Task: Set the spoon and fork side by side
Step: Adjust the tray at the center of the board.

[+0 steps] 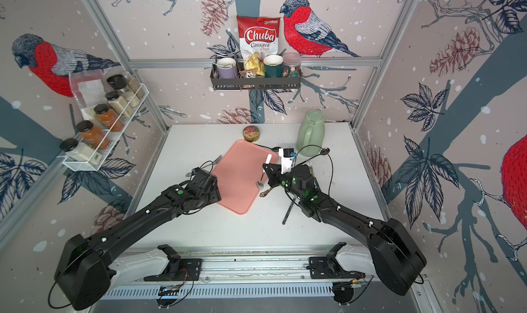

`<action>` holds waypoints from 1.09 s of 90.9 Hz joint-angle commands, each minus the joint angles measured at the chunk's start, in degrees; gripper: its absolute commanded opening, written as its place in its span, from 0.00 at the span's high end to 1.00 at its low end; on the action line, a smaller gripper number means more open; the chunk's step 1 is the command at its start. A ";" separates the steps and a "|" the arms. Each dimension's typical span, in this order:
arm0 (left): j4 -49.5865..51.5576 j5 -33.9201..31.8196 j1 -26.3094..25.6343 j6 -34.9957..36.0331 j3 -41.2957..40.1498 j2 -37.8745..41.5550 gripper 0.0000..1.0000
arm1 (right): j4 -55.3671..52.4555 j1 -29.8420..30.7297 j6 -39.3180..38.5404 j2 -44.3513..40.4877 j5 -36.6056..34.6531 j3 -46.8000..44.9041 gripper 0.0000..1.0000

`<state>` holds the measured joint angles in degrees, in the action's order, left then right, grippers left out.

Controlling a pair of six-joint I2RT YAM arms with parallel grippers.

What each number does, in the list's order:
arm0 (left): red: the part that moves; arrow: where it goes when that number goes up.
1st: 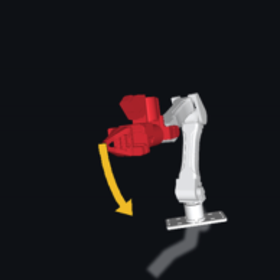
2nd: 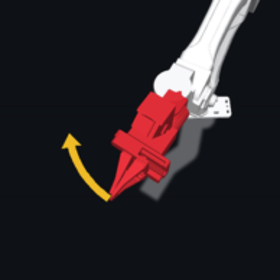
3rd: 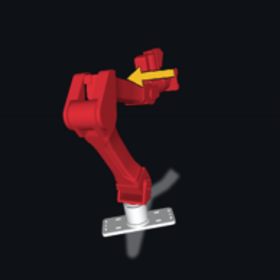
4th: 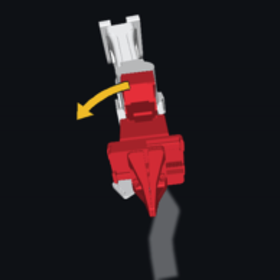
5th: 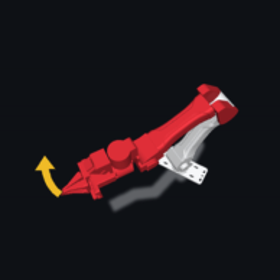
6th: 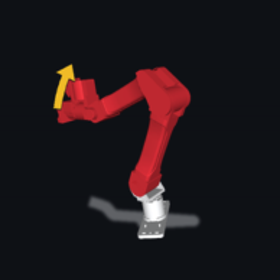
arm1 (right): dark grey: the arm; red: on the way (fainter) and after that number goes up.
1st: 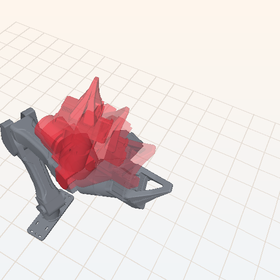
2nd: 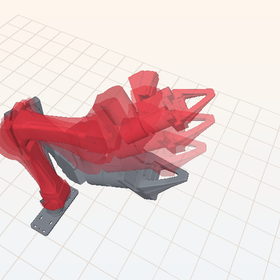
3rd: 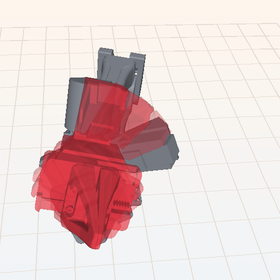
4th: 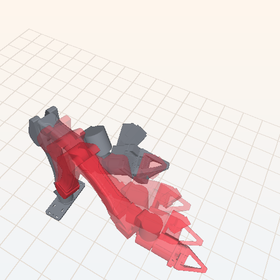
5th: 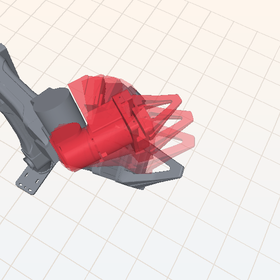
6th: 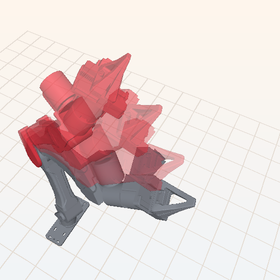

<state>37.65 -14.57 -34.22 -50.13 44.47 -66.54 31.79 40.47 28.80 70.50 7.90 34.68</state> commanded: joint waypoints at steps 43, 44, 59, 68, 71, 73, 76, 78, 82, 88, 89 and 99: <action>-9.77 3.45 -0.03 -2.70 -1.20 -16.73 0.40 | -0.59 -0.18 -0.50 -0.36 -1.64 -0.46 0.99; -9.96 3.60 -0.04 -2.65 -1.26 -17.02 0.41 | -0.59 -0.20 -0.50 -0.36 -1.65 -0.47 1.00; -11.29 3.10 0.20 -1.84 -1.96 -19.78 0.53 | -0.66 -0.55 -0.15 -0.33 -1.71 -0.62 0.99; -11.57 2.51 0.66 -1.26 -2.48 -21.03 0.58 | -0.56 -0.86 0.18 -0.33 -1.49 -0.66 0.99; -12.19 2.87 0.93 -1.02 -2.81 -21.57 0.60 | -0.47 -0.83 0.25 -0.35 -1.49 -0.71 1.00; -12.65 3.31 1.15 -0.85 -3.01 -21.93 0.63 | -0.43 -0.87 0.26 -0.32 -1.42 -0.74 0.99; -13.05 4.13 1.50 -0.58 -3.22 -22.42 0.66 | -0.39 -0.91 0.30 -0.36 -1.36 -0.70 1.00; -13.26 4.60 1.65 -0.41 -3.35 -22.71 0.70 | -0.41 -0.98 0.30 -0.32 -1.39 -0.74 0.99; -13.72 5.21 1.84 -0.14 -3.70 -23.04 0.75 | -0.44 -1.03 0.42 -0.38 -1.31 -0.82 1.00; -13.29 5.83 2.03 0.46 -3.86 -23.19 0.80 | -0.41 -1.17 0.48 -0.55 -1.31 -0.99 0.99; -13.17 5.85 2.08 0.60 -3.90 -23.19 0.81 | -0.37 -1.22 0.47 -0.59 -1.31 -1.00 0.99; -9.32 4.36 2.75 1.54 -4.03 -22.11 0.81 | -0.11 -1.40 0.69 -0.73 -1.31 -1.18 0.99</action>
<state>20.75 -12.75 -32.03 -51.99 41.60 -88.20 29.91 39.22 28.88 70.13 6.66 33.67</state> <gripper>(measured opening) 0.190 0.100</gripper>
